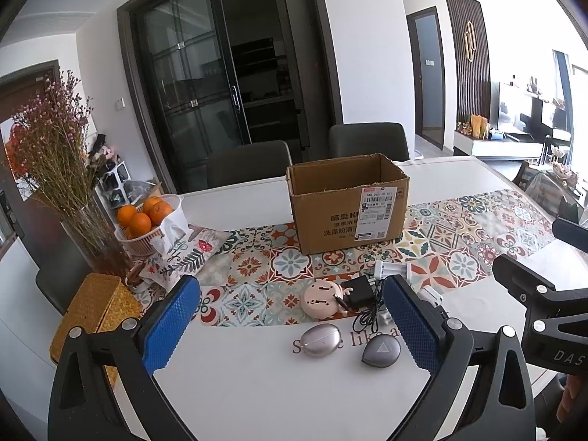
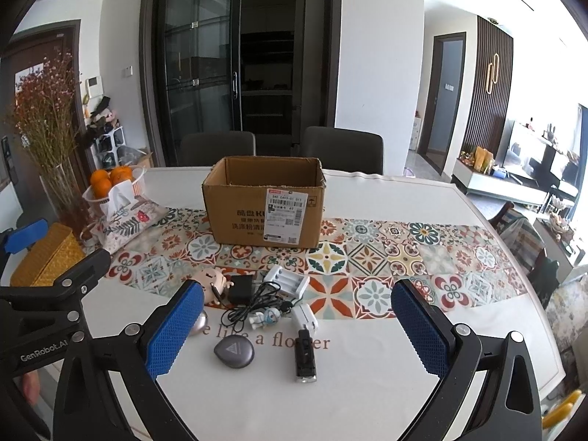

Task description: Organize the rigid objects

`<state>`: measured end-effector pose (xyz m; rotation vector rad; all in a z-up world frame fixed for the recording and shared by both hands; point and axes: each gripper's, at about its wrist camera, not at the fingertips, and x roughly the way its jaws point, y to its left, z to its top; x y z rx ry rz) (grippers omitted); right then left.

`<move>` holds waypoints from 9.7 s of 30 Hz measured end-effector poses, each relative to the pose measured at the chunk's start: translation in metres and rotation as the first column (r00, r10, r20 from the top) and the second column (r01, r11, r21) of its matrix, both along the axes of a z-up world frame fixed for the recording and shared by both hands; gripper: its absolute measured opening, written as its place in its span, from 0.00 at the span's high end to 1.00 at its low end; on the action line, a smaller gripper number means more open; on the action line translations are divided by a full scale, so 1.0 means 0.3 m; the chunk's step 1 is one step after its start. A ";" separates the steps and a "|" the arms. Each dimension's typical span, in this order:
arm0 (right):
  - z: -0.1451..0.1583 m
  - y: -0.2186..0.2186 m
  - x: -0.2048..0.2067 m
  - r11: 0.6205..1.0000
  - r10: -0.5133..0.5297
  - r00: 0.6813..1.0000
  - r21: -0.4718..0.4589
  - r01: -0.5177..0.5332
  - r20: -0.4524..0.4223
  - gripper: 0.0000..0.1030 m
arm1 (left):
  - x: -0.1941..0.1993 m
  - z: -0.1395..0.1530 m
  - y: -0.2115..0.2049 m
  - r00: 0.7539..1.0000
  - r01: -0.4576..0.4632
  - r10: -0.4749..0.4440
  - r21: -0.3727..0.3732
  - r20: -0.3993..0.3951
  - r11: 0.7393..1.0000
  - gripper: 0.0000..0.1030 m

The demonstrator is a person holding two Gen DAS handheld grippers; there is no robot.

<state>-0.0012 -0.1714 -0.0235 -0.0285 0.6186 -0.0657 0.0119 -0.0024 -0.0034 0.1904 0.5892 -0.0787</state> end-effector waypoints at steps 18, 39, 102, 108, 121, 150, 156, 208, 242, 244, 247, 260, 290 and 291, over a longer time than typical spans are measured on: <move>0.003 -0.002 0.002 1.000 -0.001 1.000 0.000 0.001 0.001 0.01 | 0.004 0.002 -0.002 1.000 0.000 0.000 -0.001 0.001 1.000 0.01; 0.001 -0.002 -0.001 1.000 0.000 1.000 -0.001 0.000 0.001 0.01 | 0.003 0.004 0.001 1.000 0.002 -0.002 -0.001 0.002 1.000 0.01; -0.692 -0.140 0.284 0.987 0.142 0.904 0.125 -0.099 -0.402 0.66 | 0.214 -0.612 -0.184 0.894 0.068 -0.039 0.050 -0.446 0.996 0.06; -0.698 -0.142 0.292 0.987 0.142 0.907 0.124 -0.100 -0.397 0.71 | 0.221 -0.620 -0.189 0.890 0.065 -0.042 0.036 -0.453 0.997 0.06; -0.642 -0.187 0.251 0.988 0.128 0.909 0.128 -0.082 -0.397 0.72 | 0.240 -0.643 -0.245 0.870 0.091 -0.109 -0.059 -0.481 0.994 0.19; -0.615 -0.186 0.237 0.987 0.136 0.910 0.133 -0.090 -0.392 0.72 | 0.280 -0.711 -0.298 0.863 0.151 -0.169 -0.076 -0.476 0.986 0.45; -0.569 -0.174 0.243 0.987 0.136 0.921 0.132 -0.093 -0.366 0.72 | 0.276 -0.664 -0.278 0.876 0.157 -0.182 -0.093 -0.447 0.983 0.45; -0.020 -0.028 0.562 0.987 0.150 0.985 0.042 -0.154 0.087 0.73 | 0.669 -0.072 -0.147 0.976 0.208 -0.216 -0.137 -0.040 0.968 0.45; -0.158 -0.128 1.105 0.980 0.135 0.985 0.158 -0.118 -0.104 0.57 | 1.160 -0.157 -0.195 0.975 0.123 -0.137 -0.088 -0.175 0.988 0.24; -0.154 -0.134 1.098 0.984 0.112 0.988 0.152 -0.095 -0.102 0.48 | 1.155 -0.155 -0.189 0.977 0.115 -0.128 -0.084 -0.168 0.990 0.18; -0.144 -0.136 1.085 0.989 0.091 0.990 0.125 -0.078 -0.106 0.45 | 1.131 -0.153 -0.179 0.982 0.087 -0.098 -0.074 -0.161 0.993 0.13; -0.095 -0.141 0.883 0.998 0.033 0.996 0.057 -0.028 -0.082 0.33 | 0.933 -0.100 -0.158 0.996 -0.002 0.000 -0.023 -0.087 1.000 0.01; -0.182 -0.182 0.539 0.993 0.065 0.987 0.103 -0.050 -0.148 0.33 | 0.587 -0.200 -0.183 0.981 0.016 -0.020 -0.019 -0.193 1.000 0.00; -0.193 -0.181 0.531 0.993 0.070 0.986 0.104 -0.054 -0.154 0.33 | 0.578 -0.213 -0.182 0.979 0.013 -0.016 -0.020 -0.203 1.000 0.00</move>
